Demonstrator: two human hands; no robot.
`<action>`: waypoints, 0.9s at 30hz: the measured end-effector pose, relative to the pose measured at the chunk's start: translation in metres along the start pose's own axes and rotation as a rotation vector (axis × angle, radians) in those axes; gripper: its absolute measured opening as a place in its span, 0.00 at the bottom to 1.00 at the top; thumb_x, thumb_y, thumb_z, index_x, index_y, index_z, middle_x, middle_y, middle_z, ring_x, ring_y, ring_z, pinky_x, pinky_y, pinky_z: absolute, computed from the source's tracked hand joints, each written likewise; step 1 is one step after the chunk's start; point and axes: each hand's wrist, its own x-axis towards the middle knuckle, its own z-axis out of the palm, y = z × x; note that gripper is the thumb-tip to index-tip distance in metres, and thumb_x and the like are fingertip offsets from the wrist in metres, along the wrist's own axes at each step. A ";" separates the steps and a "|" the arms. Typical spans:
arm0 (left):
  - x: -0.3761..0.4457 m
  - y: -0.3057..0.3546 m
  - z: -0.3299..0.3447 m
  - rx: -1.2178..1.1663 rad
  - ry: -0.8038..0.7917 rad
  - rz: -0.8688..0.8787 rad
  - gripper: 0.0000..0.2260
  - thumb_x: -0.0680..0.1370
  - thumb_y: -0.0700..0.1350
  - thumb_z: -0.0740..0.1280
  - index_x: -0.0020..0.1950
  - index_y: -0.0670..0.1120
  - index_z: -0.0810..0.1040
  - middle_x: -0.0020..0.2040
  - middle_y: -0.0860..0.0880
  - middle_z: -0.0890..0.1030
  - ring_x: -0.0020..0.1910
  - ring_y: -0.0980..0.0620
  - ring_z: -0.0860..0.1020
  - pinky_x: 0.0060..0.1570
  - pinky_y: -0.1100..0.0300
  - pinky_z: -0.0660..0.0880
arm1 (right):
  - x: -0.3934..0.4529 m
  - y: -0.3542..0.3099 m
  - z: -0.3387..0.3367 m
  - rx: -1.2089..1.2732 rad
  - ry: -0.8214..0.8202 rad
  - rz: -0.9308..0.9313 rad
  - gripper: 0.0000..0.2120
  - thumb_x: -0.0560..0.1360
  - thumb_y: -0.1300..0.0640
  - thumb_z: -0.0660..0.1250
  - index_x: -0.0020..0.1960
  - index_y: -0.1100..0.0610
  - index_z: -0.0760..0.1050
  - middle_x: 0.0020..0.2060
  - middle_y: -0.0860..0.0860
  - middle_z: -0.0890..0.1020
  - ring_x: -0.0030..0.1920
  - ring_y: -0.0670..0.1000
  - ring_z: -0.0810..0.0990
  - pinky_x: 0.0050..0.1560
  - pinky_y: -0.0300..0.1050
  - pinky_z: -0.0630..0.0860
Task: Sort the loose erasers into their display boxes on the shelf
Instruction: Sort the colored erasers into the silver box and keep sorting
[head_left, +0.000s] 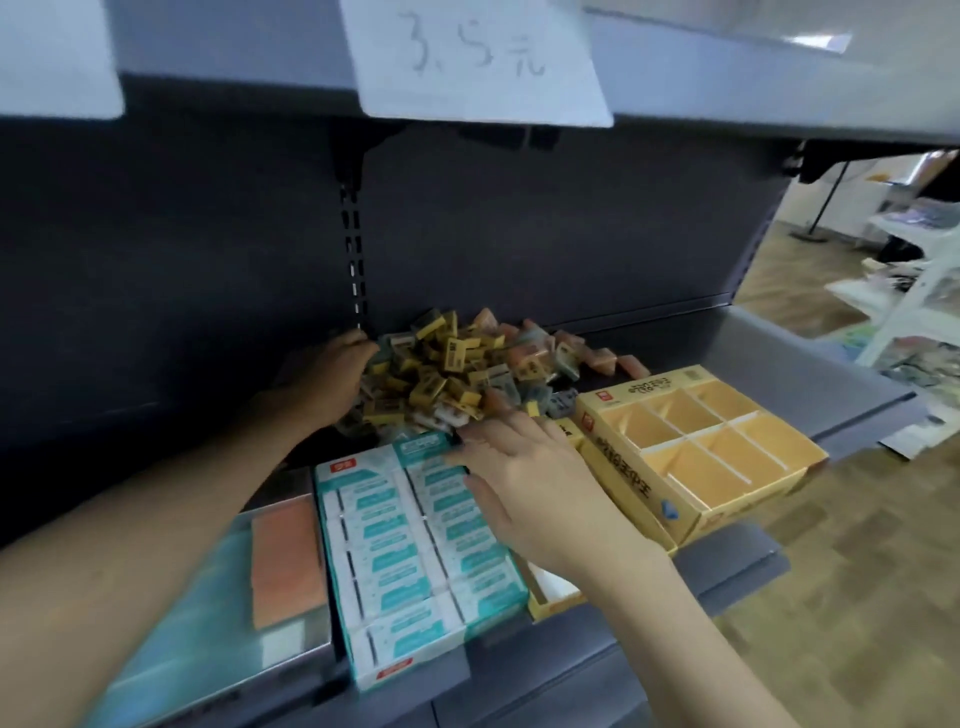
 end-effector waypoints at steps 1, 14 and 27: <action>0.006 0.002 0.003 0.017 -0.008 0.019 0.20 0.74 0.33 0.63 0.67 0.42 0.71 0.64 0.45 0.71 0.62 0.44 0.71 0.59 0.50 0.70 | -0.001 0.005 -0.002 -0.009 0.002 0.001 0.16 0.74 0.54 0.56 0.52 0.50 0.81 0.50 0.48 0.82 0.53 0.55 0.78 0.49 0.44 0.63; 0.042 0.021 0.011 0.316 -0.103 0.052 0.23 0.76 0.36 0.60 0.71 0.46 0.66 0.65 0.45 0.68 0.63 0.43 0.67 0.60 0.52 0.67 | 0.007 0.053 -0.002 -0.040 0.001 -0.061 0.15 0.69 0.62 0.68 0.55 0.51 0.79 0.52 0.49 0.81 0.54 0.56 0.77 0.51 0.48 0.69; 0.029 0.031 0.004 0.353 0.029 -0.130 0.13 0.77 0.40 0.61 0.61 0.45 0.71 0.57 0.44 0.77 0.59 0.43 0.70 0.57 0.50 0.66 | 0.059 0.115 -0.010 -0.144 -0.324 -0.065 0.30 0.76 0.64 0.56 0.75 0.44 0.58 0.76 0.45 0.52 0.76 0.51 0.47 0.73 0.49 0.46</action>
